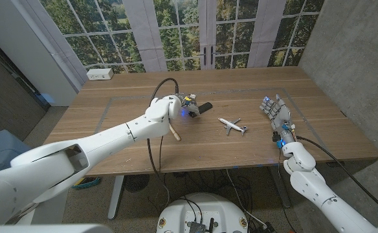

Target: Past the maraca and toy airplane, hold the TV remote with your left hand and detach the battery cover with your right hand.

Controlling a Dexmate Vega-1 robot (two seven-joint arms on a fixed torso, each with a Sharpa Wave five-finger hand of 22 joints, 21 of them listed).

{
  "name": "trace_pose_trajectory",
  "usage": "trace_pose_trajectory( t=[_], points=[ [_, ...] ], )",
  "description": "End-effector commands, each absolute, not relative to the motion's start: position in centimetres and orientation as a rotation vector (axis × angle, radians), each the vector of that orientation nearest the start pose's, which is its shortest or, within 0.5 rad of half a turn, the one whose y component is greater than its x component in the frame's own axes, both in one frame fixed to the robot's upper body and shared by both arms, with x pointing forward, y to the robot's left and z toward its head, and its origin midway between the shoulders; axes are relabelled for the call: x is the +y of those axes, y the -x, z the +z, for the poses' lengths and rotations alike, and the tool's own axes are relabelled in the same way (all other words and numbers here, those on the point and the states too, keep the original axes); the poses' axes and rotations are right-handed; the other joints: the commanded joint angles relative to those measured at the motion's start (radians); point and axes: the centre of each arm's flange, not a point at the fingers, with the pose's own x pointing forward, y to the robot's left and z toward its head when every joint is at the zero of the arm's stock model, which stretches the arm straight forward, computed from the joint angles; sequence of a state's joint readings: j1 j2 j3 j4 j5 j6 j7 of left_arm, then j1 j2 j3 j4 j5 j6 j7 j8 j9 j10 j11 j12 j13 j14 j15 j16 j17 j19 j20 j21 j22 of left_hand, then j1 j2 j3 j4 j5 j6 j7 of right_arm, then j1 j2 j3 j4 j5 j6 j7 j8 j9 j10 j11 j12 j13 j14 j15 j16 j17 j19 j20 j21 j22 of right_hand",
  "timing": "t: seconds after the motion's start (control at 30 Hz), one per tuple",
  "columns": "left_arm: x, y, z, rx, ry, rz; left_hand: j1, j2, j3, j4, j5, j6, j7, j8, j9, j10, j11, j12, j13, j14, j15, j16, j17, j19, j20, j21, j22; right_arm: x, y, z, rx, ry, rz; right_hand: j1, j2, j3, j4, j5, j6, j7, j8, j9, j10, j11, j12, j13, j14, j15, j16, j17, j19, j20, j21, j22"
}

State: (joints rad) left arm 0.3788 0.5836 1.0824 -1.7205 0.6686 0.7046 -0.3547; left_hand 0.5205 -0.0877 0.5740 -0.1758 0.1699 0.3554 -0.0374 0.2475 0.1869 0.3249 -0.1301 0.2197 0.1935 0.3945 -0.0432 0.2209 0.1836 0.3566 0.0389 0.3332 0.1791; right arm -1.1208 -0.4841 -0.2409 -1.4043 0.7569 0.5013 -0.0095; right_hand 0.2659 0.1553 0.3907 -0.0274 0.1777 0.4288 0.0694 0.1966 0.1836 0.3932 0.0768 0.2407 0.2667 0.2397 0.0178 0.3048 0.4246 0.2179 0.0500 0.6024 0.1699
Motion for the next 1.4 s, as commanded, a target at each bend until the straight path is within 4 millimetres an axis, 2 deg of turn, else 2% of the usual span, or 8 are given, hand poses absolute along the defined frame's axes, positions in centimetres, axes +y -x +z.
trace_pose_trajectory(
  t=[0.03, 0.67, 0.73, 0.83, 1.03, 1.1, 1.27, 1.4],
  points=[
    [8.8, -62.9, 2.6, -0.28, -1.682, -0.011, 0.025, 0.021, 0.0, 0.007, 0.005, 0.017, 0.006, 0.003, 0.003, 0.022, 0.005, 0.006, 0.002, 0.027, -0.087, 0.011, 0.004, 0.036, -0.004, 0.01, 0.006, -33.4, -59.7, -11.4, -0.66, -0.273, 0.072, -0.005, 0.006, 0.004, -0.003, 0.0, 0.008, 0.0, 0.005, 0.005, 0.011, 0.003, 0.006, 0.003, 0.01, 0.003, 0.007, 0.003, 0.005, 0.0, -0.003, 0.005],
    [8.1, -63.3, 0.8, -0.285, -1.71, 0.06, 0.069, 0.058, -0.015, 0.005, 0.009, 0.027, 0.024, -0.009, 0.005, 0.069, 0.012, 0.007, 0.003, 0.104, -0.1, 0.03, 0.007, 0.161, -0.021, 0.047, 0.008, -33.5, -60.4, -12.0, -0.659, -0.286, 0.058, -0.017, 0.003, 0.002, -0.003, 0.0, 0.019, 0.004, 0.006, 0.006, 0.024, 0.011, 0.01, 0.007, 0.021, 0.007, 0.013, 0.005, 0.012, 0.008, -0.013, 0.005],
    [8.1, -63.3, 0.6, -0.293, -1.711, 0.074, 0.074, 0.061, -0.017, 0.004, 0.009, 0.012, 0.023, -0.017, 0.005, 0.06, 0.011, 0.002, 0.003, 0.105, -0.101, 0.029, 0.008, 0.173, -0.02, 0.051, 0.008, -33.5, -60.4, -12.0, -0.659, -0.292, 0.053, -0.019, 0.003, 0.002, -0.002, 0.0, 0.02, 0.005, 0.007, 0.006, 0.025, 0.011, 0.011, 0.008, 0.022, 0.007, 0.013, 0.005, 0.014, 0.009, -0.014, 0.005],
    [8.2, -63.5, 0.4, -0.283, -1.714, 0.067, 0.08, 0.064, -0.024, 0.004, 0.009, -0.002, 0.018, -0.025, 0.006, 0.047, 0.017, -0.006, 0.004, 0.107, -0.099, 0.027, 0.008, 0.196, -0.039, 0.058, 0.009, -33.5, -60.5, -12.0, -0.658, -0.295, 0.046, -0.021, 0.003, 0.001, -0.002, 0.0, 0.023, 0.006, 0.007, 0.006, 0.03, 0.011, 0.012, 0.009, 0.024, 0.007, 0.015, 0.006, 0.017, 0.009, -0.015, 0.005],
    [8.2, -64.0, 0.2, -0.274, -1.722, 0.055, 0.097, 0.07, -0.026, 0.0, 0.011, -0.026, 0.023, -0.036, 0.007, 0.032, 0.022, -0.013, 0.004, 0.103, -0.08, 0.021, 0.007, 0.198, -0.043, 0.057, 0.009, -33.6, -60.7, -12.2, -0.655, -0.293, 0.034, -0.026, 0.003, 0.001, -0.001, 0.0, 0.027, 0.008, 0.008, 0.006, 0.041, 0.015, 0.017, 0.011, 0.033, 0.004, 0.019, 0.007, 0.02, 0.01, -0.019, 0.005],
    [8.2, -64.1, 0.3, -0.267, -1.725, 0.048, 0.122, 0.086, -0.021, -0.003, 0.015, -0.051, 0.028, -0.048, 0.007, 0.013, 0.035, -0.02, 0.004, 0.098, -0.07, 0.014, 0.006, 0.195, -0.042, 0.054, 0.009, -33.7, -60.7, -12.3, -0.655, -0.293, 0.031, -0.027, 0.003, 0.001, -0.001, 0.0, 0.028, 0.007, 0.008, 0.006, 0.043, 0.013, 0.018, 0.011, 0.034, 0.004, 0.019, 0.008, 0.022, 0.01, -0.019, 0.005],
    [8.2, -64.4, 0.3, -0.262, -1.729, 0.04, 0.173, 0.123, -0.007, -0.008, 0.024, -0.079, 0.034, -0.057, 0.007, -0.013, 0.041, -0.025, 0.004, 0.067, -0.057, -0.006, 0.004, 0.178, -0.043, 0.044, 0.008, -33.7, -60.7, -12.5, -0.651, -0.295, 0.02, -0.029, 0.003, 0.0, -0.001, 0.0, 0.033, 0.011, 0.009, 0.006, 0.051, 0.015, 0.02, 0.013, 0.042, 0.003, 0.023, 0.009, 0.027, 0.009, -0.021, 0.006],
    [8.3, -64.6, 0.3, -0.277, -1.718, 0.041, 0.242, 0.189, 0.02, -0.01, 0.034, -0.064, 0.04, -0.049, 0.008, -0.003, 0.042, -0.015, 0.005, 0.065, -0.058, -0.01, 0.005, 0.18, -0.05, 0.041, 0.009, -33.8, -60.7, -12.6, -0.646, -0.297, 0.015, -0.031, 0.003, 0.0, -0.001, 0.001, 0.034, 0.012, 0.009, 0.006, 0.055, 0.015, 0.022, 0.014, 0.044, 0.004, 0.024, 0.009, 0.029, 0.009, -0.022, 0.006]
  ],
)
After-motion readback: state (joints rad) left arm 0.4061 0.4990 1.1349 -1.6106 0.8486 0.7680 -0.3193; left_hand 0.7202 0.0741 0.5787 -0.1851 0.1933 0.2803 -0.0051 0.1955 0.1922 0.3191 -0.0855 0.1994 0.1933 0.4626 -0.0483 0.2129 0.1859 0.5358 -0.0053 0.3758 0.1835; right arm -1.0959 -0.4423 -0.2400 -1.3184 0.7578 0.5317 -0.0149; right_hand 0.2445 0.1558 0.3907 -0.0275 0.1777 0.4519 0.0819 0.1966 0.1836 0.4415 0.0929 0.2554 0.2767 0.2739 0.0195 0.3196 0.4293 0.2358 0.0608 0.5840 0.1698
